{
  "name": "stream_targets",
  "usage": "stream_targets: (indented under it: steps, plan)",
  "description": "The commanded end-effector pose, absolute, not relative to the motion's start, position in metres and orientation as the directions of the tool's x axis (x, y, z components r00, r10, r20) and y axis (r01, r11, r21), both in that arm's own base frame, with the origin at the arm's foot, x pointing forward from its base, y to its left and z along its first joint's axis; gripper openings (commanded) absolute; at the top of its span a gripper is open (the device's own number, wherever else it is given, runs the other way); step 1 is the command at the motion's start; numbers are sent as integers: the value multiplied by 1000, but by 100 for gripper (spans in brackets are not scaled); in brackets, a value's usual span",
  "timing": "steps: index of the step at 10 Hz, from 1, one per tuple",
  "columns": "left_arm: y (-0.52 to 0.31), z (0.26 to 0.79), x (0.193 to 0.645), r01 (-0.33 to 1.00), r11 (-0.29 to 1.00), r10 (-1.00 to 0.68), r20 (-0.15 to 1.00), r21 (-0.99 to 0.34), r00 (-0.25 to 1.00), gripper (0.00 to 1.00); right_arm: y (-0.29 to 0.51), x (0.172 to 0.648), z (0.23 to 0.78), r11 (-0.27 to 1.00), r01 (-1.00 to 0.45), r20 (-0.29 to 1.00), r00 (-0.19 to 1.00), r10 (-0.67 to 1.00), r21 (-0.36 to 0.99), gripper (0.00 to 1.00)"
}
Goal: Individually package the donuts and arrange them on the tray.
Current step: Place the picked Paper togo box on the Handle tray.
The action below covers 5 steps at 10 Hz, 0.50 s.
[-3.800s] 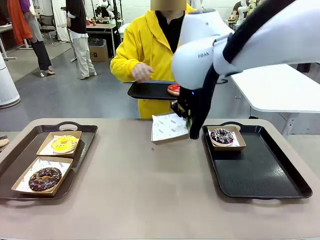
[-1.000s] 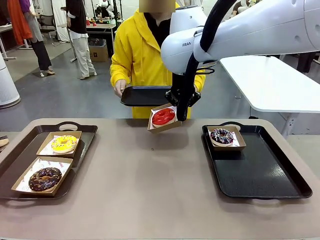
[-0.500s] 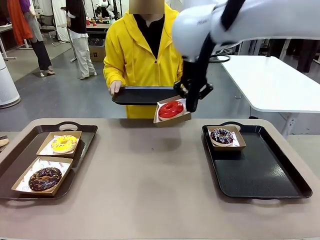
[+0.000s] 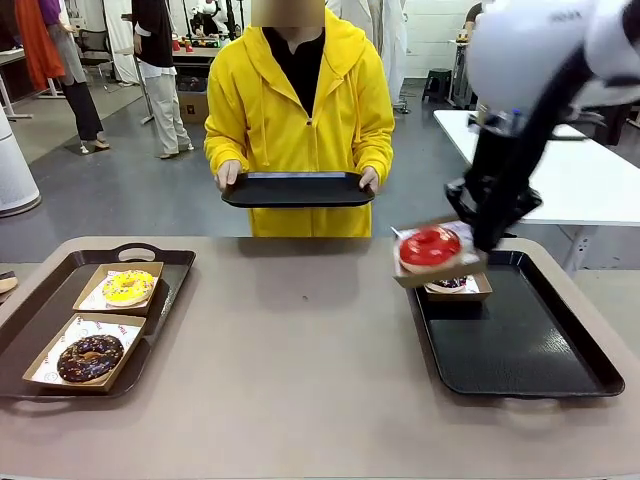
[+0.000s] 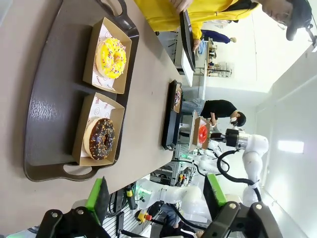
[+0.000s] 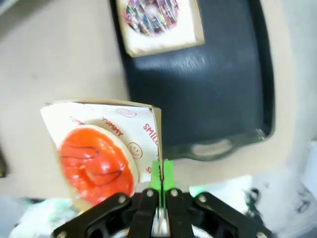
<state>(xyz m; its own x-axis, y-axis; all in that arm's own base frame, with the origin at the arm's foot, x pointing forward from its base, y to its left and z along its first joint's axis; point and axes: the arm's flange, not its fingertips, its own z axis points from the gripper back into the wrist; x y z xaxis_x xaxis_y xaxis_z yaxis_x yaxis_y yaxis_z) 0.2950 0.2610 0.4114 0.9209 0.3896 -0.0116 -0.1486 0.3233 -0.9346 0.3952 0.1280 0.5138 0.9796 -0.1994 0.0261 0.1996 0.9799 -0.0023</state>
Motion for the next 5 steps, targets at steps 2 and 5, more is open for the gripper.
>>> stream_targets:
  steps: [2, 5]
  plan:
    - [262, 413, 294, -136, 313, 393, -2, -940, 920, 100, 79, 378, 486, 986, 164, 32, 986, -164, 14, 2]
    - [262, 413, 294, -136, 313, 393, -2, -940, 920, 100, 46, 388, 459, 991, 133, 32, 991, -133, 17, 2]
